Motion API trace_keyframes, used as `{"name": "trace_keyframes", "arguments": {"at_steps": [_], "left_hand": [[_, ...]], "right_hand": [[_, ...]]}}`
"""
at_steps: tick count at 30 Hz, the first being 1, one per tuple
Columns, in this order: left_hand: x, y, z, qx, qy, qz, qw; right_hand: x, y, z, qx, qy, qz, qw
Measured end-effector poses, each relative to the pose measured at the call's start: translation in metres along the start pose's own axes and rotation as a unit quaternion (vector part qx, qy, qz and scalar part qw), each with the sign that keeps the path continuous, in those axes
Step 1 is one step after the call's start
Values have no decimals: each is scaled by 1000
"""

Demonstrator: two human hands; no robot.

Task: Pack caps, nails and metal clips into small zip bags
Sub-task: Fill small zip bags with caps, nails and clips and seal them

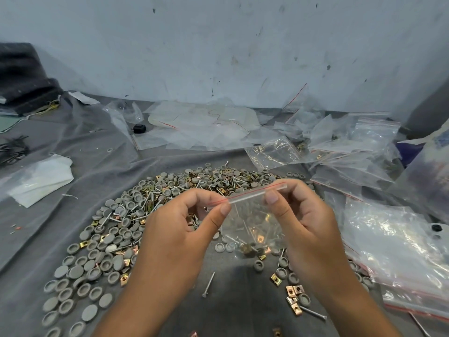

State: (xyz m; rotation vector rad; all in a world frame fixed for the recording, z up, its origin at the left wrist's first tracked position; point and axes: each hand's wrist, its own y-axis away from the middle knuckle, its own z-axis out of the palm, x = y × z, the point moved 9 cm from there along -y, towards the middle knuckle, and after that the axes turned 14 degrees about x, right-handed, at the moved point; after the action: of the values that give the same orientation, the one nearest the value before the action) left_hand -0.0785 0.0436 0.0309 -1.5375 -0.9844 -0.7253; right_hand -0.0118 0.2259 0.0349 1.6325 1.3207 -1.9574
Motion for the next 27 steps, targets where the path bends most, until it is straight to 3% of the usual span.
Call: {"name": "trace_keyframes", "arguments": {"at_steps": [8,27], "left_hand": [[-4,-3,-3,11,46,-39,998],[5,-2,-3,11,-7,22,1000]], "right_hand": [[2,-6,-7,16,-24,13,1000],[6,4,11,-50,-48,46,997]]}}
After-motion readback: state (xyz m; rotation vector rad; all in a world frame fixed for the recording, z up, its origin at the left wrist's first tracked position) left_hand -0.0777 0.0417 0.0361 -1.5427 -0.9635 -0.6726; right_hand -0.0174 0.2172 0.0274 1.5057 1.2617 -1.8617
